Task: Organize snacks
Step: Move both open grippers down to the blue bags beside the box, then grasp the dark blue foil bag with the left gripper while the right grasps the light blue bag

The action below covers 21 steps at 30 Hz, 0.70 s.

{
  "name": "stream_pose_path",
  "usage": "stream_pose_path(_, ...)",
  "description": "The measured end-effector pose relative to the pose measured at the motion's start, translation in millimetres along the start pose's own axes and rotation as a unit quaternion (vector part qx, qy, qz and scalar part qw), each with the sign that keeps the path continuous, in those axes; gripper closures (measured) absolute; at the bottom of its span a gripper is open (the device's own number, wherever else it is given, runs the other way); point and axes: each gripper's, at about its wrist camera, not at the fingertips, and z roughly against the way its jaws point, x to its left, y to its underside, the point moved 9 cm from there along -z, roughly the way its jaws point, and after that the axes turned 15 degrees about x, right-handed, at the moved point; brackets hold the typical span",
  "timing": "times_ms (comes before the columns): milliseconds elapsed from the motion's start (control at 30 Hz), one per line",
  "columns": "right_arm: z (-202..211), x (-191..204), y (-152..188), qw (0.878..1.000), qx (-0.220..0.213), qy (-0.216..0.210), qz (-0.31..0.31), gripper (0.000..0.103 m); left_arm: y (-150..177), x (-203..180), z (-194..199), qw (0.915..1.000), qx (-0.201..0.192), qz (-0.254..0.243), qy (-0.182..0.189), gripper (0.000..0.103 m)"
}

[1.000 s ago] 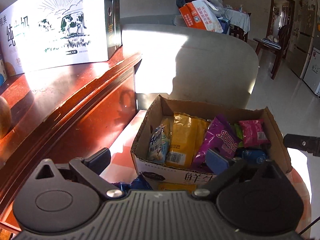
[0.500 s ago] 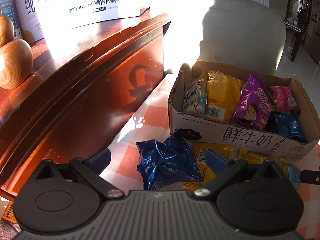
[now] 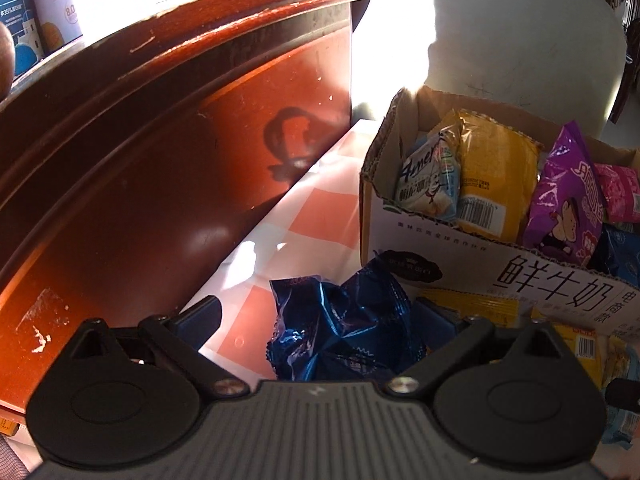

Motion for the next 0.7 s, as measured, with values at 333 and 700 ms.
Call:
stream_pose_path(333, -7.0, 3.6, 1.2, 1.0, -0.014, 0.007, 0.015, 0.025, 12.5, -8.0, -5.0, 0.9995, -0.004, -0.018, 0.024, 0.014)
stream_pose_path(700, -0.5, 10.7, 16.7, 0.997, -0.014, -0.022, 0.076, 0.054, 40.2, -18.4, 15.3, 0.9956, 0.011, -0.058, 0.072, 0.036)
